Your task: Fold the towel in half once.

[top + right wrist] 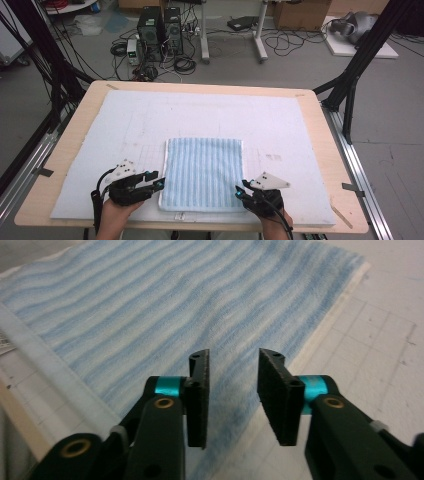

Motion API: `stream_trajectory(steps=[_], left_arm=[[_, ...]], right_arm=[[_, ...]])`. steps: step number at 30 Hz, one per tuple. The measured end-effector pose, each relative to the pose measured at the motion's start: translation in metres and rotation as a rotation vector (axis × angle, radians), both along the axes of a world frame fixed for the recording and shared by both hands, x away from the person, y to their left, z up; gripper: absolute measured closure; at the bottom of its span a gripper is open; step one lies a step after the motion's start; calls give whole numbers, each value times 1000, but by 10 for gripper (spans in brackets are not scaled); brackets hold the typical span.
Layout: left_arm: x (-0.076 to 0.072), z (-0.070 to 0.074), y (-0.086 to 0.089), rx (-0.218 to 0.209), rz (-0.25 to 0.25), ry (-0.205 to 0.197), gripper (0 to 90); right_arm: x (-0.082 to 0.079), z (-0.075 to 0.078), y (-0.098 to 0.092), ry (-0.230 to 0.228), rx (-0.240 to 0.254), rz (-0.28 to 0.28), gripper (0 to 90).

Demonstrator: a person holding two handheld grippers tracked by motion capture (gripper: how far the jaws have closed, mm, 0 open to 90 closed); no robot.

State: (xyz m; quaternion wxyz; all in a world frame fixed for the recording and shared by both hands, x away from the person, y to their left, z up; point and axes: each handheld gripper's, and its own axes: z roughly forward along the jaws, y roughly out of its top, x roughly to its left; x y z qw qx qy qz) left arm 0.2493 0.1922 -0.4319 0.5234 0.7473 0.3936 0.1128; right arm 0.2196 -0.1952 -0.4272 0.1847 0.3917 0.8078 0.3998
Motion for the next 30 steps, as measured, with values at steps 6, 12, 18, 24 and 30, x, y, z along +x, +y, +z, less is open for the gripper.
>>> stream_trajectory(steps=[6, 12, 18, 24, 30], left_arm=[[22, 3, -2, 11, 6, -15, 596], [43, 6, 3, -31, 43, -53, 553], [66, 8, -3, -6, 43, -104, 529], [92, 6, -12, -3, 64, -121, 542], [110, -2, -19, 38, 60, -71, 651]], right_arm=[[12, -15, 14, 64, -59, 50, 787], [6, -19, 8, 71, -37, 59, 793], [15, -11, 7, 50, -8, 86, 744], [57, -1, -2, 6, 57, -5, 697], [98, 4, -2, -7, 46, -78, 697]])
